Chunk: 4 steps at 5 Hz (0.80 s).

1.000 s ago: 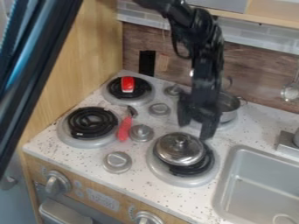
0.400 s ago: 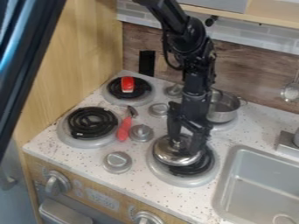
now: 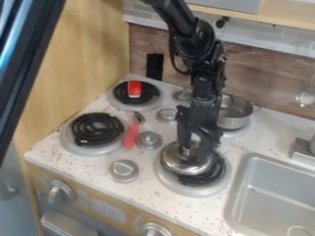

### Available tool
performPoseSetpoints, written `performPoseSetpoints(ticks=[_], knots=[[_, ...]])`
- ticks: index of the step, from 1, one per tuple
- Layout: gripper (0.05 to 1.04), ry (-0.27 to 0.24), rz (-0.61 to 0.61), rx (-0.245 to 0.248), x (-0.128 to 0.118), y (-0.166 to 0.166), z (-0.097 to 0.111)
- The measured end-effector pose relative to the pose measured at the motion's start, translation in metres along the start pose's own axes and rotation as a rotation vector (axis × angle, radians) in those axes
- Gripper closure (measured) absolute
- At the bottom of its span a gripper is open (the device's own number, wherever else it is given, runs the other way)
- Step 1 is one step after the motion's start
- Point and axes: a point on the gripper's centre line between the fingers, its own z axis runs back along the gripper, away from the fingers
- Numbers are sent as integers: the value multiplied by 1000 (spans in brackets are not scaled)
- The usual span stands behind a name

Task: Take the bowl lid and put it on the left burner

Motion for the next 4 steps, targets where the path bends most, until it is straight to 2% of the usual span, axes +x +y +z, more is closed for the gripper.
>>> performPoseSetpoints(ticks=[1, 2, 3, 4], knots=[[649, -8, -4, -13, 0, 1, 1], [824, -23, 1, -23, -5, 3, 2], [864, -22, -13, -34, -15, 0, 5], [865, -33, -21, -52, -22, 0, 10]])
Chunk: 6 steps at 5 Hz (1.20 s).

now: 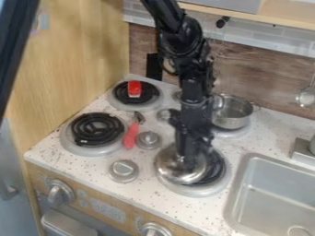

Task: Take the bowl lid and put it on the left burner

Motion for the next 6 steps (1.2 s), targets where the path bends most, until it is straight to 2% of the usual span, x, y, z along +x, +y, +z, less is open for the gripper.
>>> performPoseSetpoints(ticks=[1, 2, 4, 6], knots=[[865, -53, 30, 10, -6, 14, 23], [865, -92, 72, 55, -12, 38, 44], [865, -74, 261, 151, -55, 111, 54], [865, -45, 380, 141, -79, 155, 43]])
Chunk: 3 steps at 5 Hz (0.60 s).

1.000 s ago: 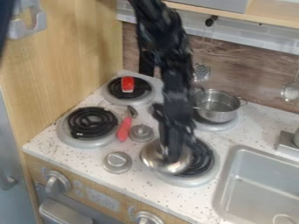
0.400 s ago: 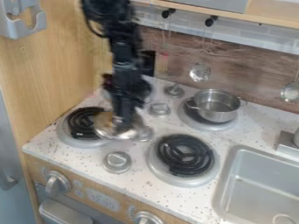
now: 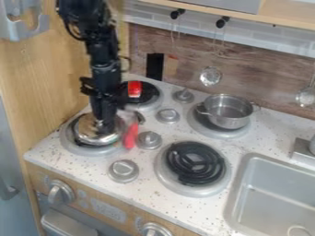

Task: Take the bowl lid and put it on the left burner

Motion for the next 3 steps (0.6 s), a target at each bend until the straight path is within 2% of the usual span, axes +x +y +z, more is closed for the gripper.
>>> performPoseSetpoints(ticks=[2, 3], knots=[[865, 58, 24, -11, 8, 19, -23], [865, 64, 21, -23, 16, 22, -27]])
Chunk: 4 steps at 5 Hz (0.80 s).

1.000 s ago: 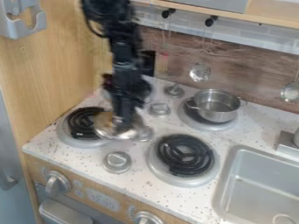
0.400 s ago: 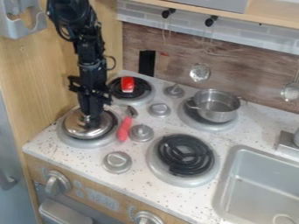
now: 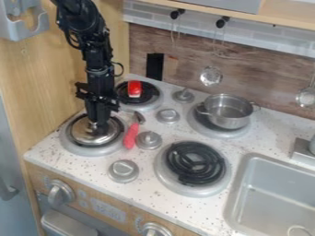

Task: Take the bowl lid and put it on the left burner

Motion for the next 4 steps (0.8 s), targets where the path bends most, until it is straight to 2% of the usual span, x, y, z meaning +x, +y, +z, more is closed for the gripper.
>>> performPoseSetpoints(ticks=[1, 2, 3, 4], knots=[[807, -12, -5, -11, 7, 0, 0], [521, -16, -29, -19, 7, -2, -1], [215, -47, -67, -15, 6, -12, 13], [53, -101, -107, 17, 12, -18, 39]])
